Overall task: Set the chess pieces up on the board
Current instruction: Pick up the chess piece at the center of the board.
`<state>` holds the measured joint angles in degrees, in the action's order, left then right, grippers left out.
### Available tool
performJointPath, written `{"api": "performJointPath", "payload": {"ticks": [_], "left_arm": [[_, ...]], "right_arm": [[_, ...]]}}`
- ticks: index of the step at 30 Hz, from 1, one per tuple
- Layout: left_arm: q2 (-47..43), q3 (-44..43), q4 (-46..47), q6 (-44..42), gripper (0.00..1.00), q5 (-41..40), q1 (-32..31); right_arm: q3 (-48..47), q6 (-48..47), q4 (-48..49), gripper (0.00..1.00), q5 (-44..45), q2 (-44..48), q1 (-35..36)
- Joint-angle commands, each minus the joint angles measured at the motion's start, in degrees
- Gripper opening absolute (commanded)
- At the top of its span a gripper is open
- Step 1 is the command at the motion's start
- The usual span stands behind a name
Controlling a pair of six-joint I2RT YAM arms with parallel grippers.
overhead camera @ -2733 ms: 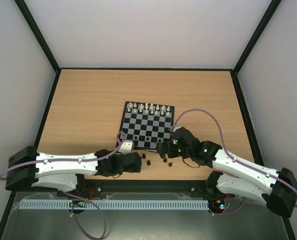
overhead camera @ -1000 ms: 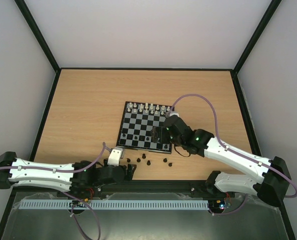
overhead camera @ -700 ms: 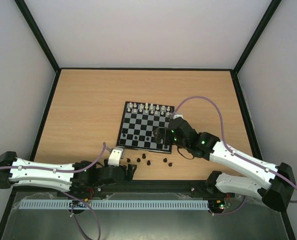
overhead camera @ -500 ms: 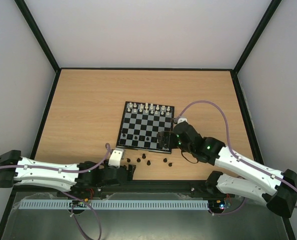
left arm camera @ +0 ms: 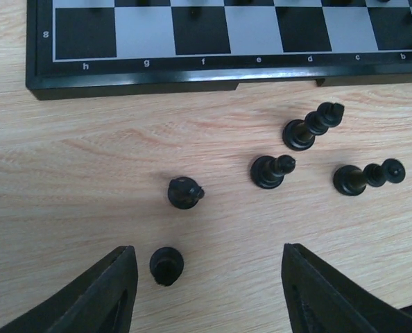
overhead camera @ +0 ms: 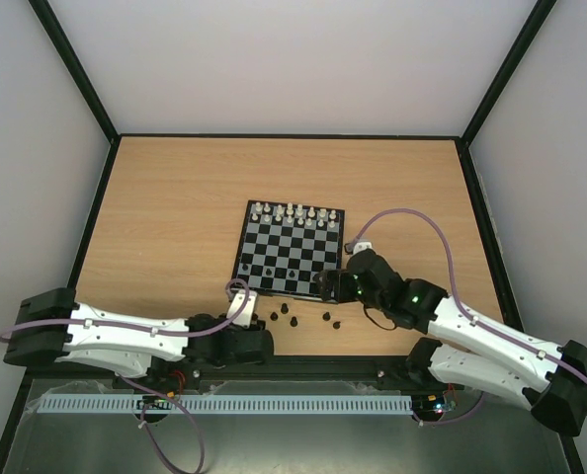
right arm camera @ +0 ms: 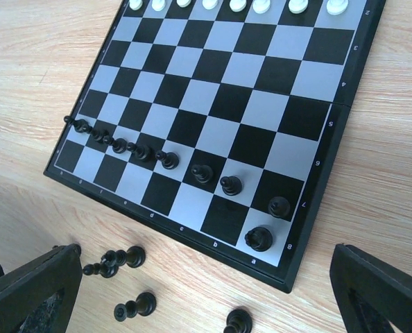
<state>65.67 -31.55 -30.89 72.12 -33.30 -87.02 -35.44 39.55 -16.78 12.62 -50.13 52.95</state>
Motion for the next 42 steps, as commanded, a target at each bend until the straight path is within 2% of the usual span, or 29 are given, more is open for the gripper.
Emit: {"api": "performJointPath", "payload": {"ticks": [1,7,23,32,42], "left_arm": [[2.43,-2.3,-1.22,-4.04,0.57,2.71,2.72],[2.98,-2.76,-3.11,-4.86,0.45,7.01,3.18],[6.54,-0.72,-1.89,-6.49,0.44,7.87,5.86],[6.48,0.44,0.62,-10.14,0.39,9.41,8.71],[8.8,0.17,2.11,-10.61,0.24,11.15,8.8]], "right_arm": [[1.52,-2.83,0.37,0.99,0.51,1.49,0.19],[3.62,-4.36,1.81,0.99,-1.24,3.73,0.18],[4.01,-5.1,2.87,0.99,-1.46,3.85,0.15],[3.91,-5.32,3.05,0.99,-0.95,3.49,0.19],[3.98,-5.76,3.65,0.99,-1.44,3.11,0.15]]}}
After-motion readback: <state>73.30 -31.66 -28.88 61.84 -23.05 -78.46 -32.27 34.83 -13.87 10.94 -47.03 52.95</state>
